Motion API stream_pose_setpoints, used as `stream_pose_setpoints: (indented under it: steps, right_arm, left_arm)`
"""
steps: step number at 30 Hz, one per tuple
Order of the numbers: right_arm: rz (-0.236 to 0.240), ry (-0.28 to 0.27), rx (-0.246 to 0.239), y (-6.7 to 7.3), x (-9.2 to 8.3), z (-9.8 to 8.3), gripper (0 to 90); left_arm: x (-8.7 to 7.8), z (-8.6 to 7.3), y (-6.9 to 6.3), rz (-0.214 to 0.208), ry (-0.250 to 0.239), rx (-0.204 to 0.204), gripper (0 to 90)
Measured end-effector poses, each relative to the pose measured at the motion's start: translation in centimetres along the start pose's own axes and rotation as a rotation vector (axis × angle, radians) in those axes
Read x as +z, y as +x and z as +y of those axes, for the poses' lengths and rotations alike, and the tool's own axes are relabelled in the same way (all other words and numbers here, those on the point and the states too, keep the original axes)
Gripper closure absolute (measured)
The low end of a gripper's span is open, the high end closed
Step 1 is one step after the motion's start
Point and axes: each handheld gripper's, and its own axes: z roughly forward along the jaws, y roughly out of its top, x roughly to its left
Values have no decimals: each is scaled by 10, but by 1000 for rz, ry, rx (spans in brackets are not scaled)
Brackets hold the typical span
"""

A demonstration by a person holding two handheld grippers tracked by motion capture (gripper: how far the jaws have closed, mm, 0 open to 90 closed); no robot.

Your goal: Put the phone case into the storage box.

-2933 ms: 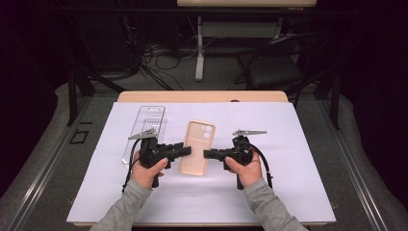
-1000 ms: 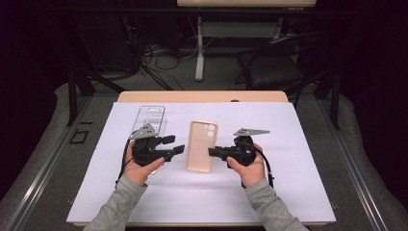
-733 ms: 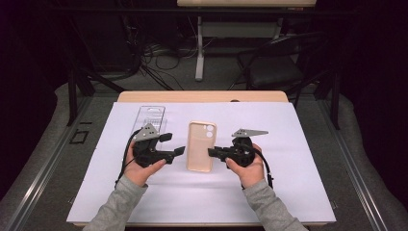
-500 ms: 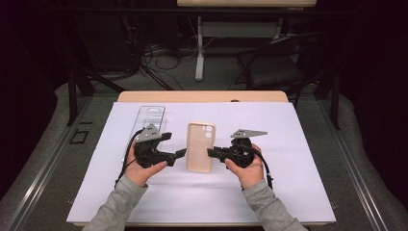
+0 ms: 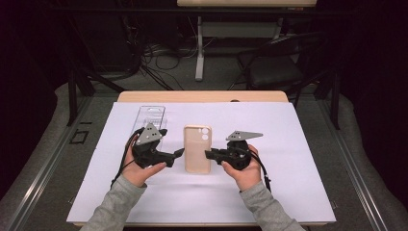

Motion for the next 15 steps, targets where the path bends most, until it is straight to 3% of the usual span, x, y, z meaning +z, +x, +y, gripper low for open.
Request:
stream_pose_setpoints:
  steps: [3,15]
  right_arm:
    - [-2,0,-9,2,1,-1,812]
    - [-4,14,-56,15,9,-4,812]
  left_arm:
    - [-3,2,-1,29,6,29,87]
    - [-10,7,-4,66,-9,67,80]
